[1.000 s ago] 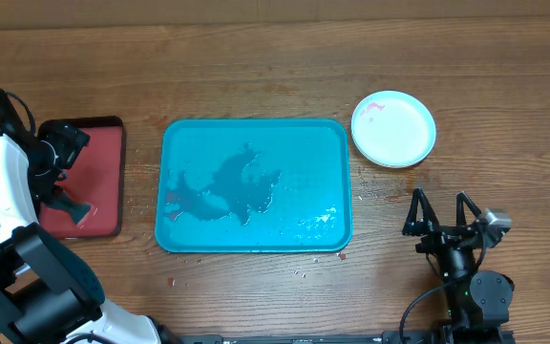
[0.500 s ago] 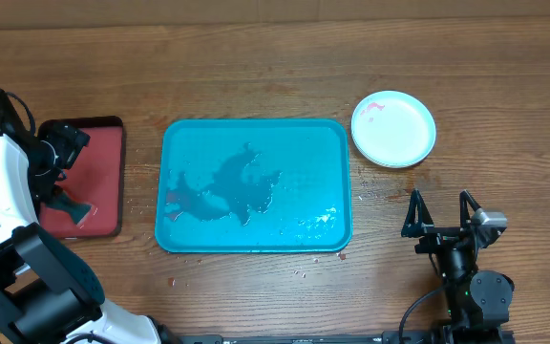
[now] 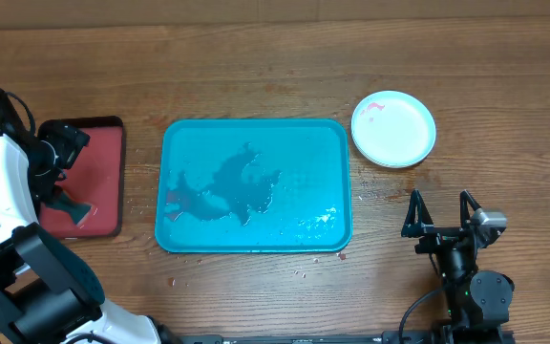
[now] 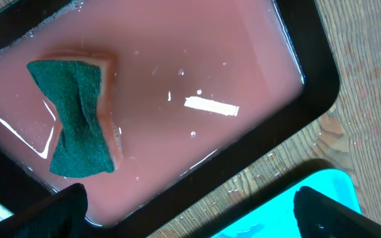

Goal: Clean dirty plates on tray and stack at the side

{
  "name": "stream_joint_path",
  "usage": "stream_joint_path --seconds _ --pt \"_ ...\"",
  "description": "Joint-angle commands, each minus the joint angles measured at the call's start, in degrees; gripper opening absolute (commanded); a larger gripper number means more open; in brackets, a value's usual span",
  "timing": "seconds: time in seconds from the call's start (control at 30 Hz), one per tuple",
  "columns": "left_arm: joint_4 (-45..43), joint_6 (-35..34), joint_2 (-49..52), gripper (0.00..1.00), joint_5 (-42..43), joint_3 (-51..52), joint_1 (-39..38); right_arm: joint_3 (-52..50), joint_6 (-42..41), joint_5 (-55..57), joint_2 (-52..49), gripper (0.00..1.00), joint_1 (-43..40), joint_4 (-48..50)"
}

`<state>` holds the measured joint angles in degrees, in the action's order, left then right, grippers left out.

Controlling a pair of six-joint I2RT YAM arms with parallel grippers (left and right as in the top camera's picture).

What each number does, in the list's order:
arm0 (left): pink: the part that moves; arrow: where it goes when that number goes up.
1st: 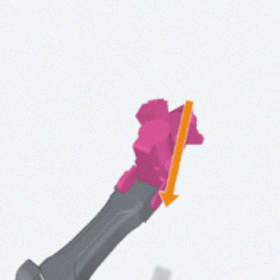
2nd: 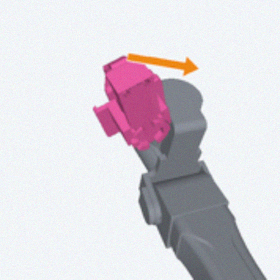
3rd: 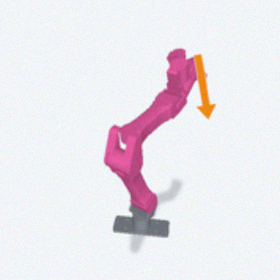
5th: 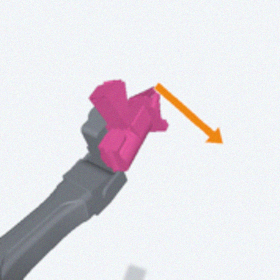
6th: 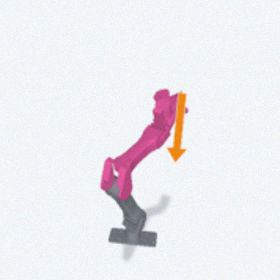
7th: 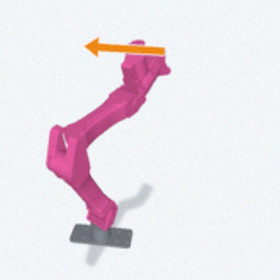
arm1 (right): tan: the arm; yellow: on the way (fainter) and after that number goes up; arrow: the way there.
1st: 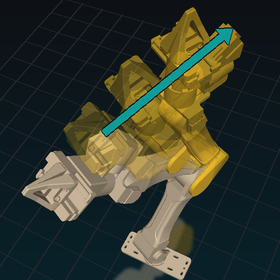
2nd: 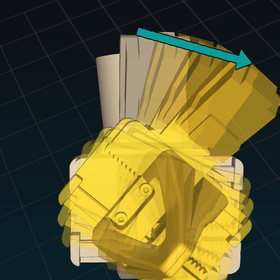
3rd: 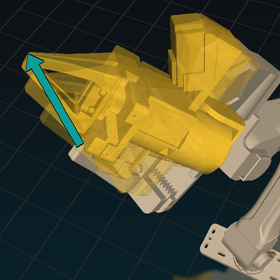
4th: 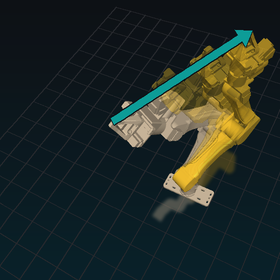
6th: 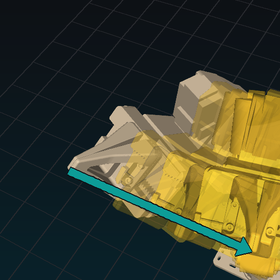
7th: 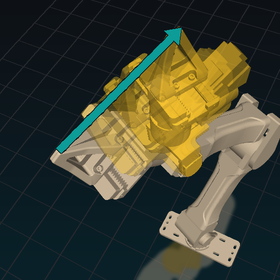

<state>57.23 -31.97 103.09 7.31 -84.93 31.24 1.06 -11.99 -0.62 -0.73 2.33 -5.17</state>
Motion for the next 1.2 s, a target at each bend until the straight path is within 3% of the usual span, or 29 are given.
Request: stream_joint_path --seconds 0.0,0.2,0.47,0.53,0.67,0.83,0.9,1.0,1.17 --pt "-0.2 0.5 -1.0 1.00 0.0 -1.0 0.2 -0.6 0.3 0.6 0.6 1.00 -0.2 0.4" --pt "-0.1 0.5 -7.1 1.00 -6.4 -1.0 0.2 -0.6 0.3 0.6 0.6 1.00 -0.2 0.4" --pt "2.1 2.2 -21.2 1.00 -5.6 -0.2 -1.8 -0.6 0.3 0.6 0.6 1.00 -0.2 0.4" --pt "0.6 2.3 -25.7 1.00 -6.1 2.2 -5.5 -0.6 0.3 0.6 0.6 1.00 -0.2 0.4" --pt "-10.4 6.8 -35.4 1.00 -6.1 11.0 -17.9 -0.6 0.3 0.6 0.6 1.00 -0.2 0.4" --pt "-24.1 21.2 -48.2 1.00 -9.4 24.2 -33.8 -0.6 0.3 0.6 0.6 1.00 -0.2 0.4" --pt "-25.4 26.0 -52.6 1.00 -11.0 27.9 -38.6 -0.6 0.3 0.6 0.6 1.00 -0.2 0.4" --pt "-23.2 27.2 -56.2 1.00 -10.9 29.8 -42.5 -0.6 0.3 0.6 0.6 1.00 -0.2 0.4" --pt "-21.8 28.3 -58.6 1.00 -12.1 31.1 -42.1 -0.6 0.3 0.6 0.6 1.00 -0.2 0.4"
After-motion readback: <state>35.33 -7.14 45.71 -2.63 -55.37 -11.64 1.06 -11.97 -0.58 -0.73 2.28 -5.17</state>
